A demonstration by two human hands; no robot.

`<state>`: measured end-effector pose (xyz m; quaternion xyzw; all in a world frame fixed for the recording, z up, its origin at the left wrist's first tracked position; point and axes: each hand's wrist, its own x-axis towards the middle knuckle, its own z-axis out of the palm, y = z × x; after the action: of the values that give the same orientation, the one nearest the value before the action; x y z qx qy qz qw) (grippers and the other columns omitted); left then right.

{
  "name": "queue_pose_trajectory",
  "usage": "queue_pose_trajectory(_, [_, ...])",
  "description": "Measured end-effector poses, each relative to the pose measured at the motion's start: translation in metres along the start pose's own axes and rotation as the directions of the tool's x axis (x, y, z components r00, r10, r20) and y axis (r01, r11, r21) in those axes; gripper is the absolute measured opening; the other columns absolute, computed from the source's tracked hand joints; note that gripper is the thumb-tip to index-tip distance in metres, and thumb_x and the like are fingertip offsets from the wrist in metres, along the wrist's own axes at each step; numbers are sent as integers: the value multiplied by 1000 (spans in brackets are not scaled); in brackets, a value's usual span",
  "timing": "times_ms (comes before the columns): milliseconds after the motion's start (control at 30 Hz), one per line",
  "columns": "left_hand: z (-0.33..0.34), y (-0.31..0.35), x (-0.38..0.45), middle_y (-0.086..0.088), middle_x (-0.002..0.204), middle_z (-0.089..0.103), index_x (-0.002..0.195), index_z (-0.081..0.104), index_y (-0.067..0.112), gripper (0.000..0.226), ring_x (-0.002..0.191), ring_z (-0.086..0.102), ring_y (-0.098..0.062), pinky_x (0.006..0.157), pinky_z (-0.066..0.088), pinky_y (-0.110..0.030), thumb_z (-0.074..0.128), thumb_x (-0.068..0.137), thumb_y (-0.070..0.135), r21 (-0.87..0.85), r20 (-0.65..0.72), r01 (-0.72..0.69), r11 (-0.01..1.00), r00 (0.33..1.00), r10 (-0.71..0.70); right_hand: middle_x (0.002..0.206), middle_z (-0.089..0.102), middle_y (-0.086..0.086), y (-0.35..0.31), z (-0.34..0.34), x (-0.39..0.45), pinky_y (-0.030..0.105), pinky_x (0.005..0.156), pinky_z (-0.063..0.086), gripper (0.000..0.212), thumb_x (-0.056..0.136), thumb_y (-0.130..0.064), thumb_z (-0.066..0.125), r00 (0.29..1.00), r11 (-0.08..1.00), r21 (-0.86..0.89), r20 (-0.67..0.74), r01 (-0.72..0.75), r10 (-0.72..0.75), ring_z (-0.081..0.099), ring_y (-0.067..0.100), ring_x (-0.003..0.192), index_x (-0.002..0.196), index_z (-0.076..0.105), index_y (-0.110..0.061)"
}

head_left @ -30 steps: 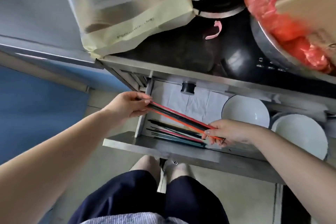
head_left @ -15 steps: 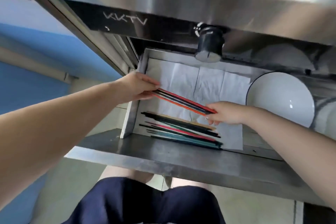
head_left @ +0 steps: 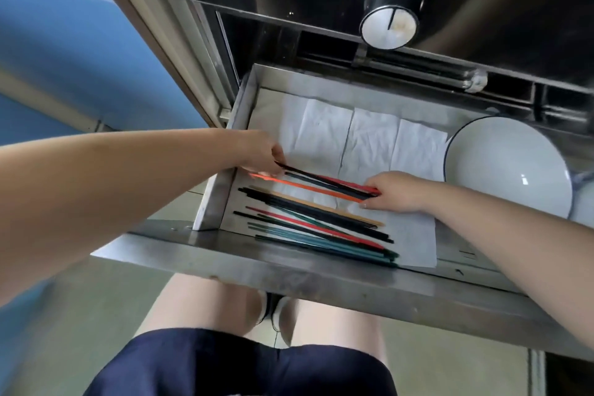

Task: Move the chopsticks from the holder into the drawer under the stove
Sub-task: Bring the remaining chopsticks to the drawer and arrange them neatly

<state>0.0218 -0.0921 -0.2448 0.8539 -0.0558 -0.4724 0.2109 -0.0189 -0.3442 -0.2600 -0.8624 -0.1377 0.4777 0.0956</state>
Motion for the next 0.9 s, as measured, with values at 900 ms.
queue_pose_trajectory(900, [28,-4,21,3,113,53,110,58,24,26,107,53,-19,89,48,-37,62,86,31,558,-15,-240,795,954,299,92,59,-5,5,15,21,29,74,46,16,84,-32,63,964,999,11,-263,37,-33,57,15,88,97,63,-22])
